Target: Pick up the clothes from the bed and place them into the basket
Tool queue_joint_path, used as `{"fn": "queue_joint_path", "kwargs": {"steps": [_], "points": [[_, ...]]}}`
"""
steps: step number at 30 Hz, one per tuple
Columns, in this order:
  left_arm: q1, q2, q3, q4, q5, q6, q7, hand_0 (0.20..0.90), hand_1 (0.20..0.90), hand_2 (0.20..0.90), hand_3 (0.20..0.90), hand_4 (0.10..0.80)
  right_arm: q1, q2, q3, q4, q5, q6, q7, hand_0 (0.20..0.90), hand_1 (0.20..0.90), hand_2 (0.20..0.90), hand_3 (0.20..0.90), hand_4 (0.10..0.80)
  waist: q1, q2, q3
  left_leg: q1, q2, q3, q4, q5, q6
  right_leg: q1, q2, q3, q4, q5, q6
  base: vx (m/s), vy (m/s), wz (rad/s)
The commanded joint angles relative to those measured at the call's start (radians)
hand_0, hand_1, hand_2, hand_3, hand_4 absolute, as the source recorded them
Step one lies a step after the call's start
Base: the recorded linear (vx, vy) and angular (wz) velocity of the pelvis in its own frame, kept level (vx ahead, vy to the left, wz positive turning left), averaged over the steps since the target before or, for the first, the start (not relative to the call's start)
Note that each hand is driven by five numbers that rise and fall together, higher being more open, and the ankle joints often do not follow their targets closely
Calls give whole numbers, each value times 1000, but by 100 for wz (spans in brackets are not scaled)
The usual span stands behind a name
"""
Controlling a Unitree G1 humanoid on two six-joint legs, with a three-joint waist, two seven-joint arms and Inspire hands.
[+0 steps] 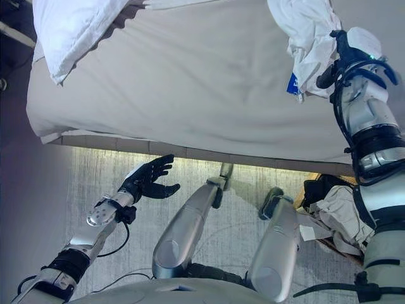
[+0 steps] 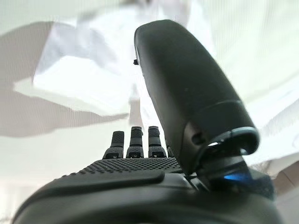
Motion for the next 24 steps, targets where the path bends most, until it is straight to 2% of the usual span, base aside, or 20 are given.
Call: {"fn": "queue_joint_path", "kwargs": {"steps": [1, 8, 16, 17, 18, 19, 20, 24], "points": [[58, 71, 55, -137, -59, -85, 50, 900, 900, 900, 900, 800, -167, -67, 42, -39, -10, 8, -87, 900, 900, 900, 900, 800, 17, 18, -7, -52, 3, 69, 199, -243, 40, -76, 85, 27, 33, 21, -5, -21, -52, 11], [72, 89, 73, -225, -93, -109, 86, 900, 900, 900, 900, 800, -187, -56, 57, 0, 12, 11, -84, 900, 900, 900, 900, 800, 38, 12, -7, -190, 0, 57, 320, -277, 65, -202, 96, 42, 111, 15, -7, -21, -36, 4], [82, 105, 72, -264, -102, -119, 102, 900, 900, 900, 900, 800, -257, -71, 124, 85, 34, 29, -28, 900, 900, 900, 900, 800, 49, 20, -7, -280, -5, 53, 385, -287, 77, -287, 107, 55, 161, 12, -9, -4, -2, 0], [89, 107, 74, -267, -106, -127, 105, 900, 900, 900, 900, 800, -276, -79, 138, 98, 59, 30, -21, 740, 740, 740, 713, 613, 51, 22, -7, -293, -6, 54, 392, -285, 75, -297, 107, 56, 162, 15, -9, -25, 22, 4], [92, 110, 76, -271, -108, -129, 106, 900, 900, 900, 900, 800, -285, -81, 144, 104, 74, 28, -22, 526, 526, 526, 464, 364, 53, 24, -7, -297, -6, 54, 393, -284, 76, -300, 107, 56, 162, 16, -10, -30, 23, 3], [95, 112, 79, -272, -109, -131, 106, 900, 900, 900, 900, 800, -294, -82, 147, 111, 82, 25, -23, 467, 467, 467, 395, 295, 54, 25, -7, -300, -7, 55, 396, -285, 76, -304, 107, 57, 165, 16, -10, 0, 0, 0], [96, 114, 80, -274, -109, -130, 106, 900, 900, 900, 900, 800, -296, -82, 147, 112, 86, 25, -24, 300, 300, 300, 200, 100, 55, 25, -7, -301, -7, 55, 398, -286, 75, -305, 107, 58, 167, 16, -10, 0, 0, 0], [101, 126, 89, -284, -114, -127, 100, 900, 900, 900, 900, 800, -300, -90, 141, 109, 102, 7, -27, 300, 300, 300, 200, 100, 56, 21, -7, -284, -5, 53, 394, -287, 72, -289, 109, 57, 161, 18, -8, -3, 0, -1]]}}
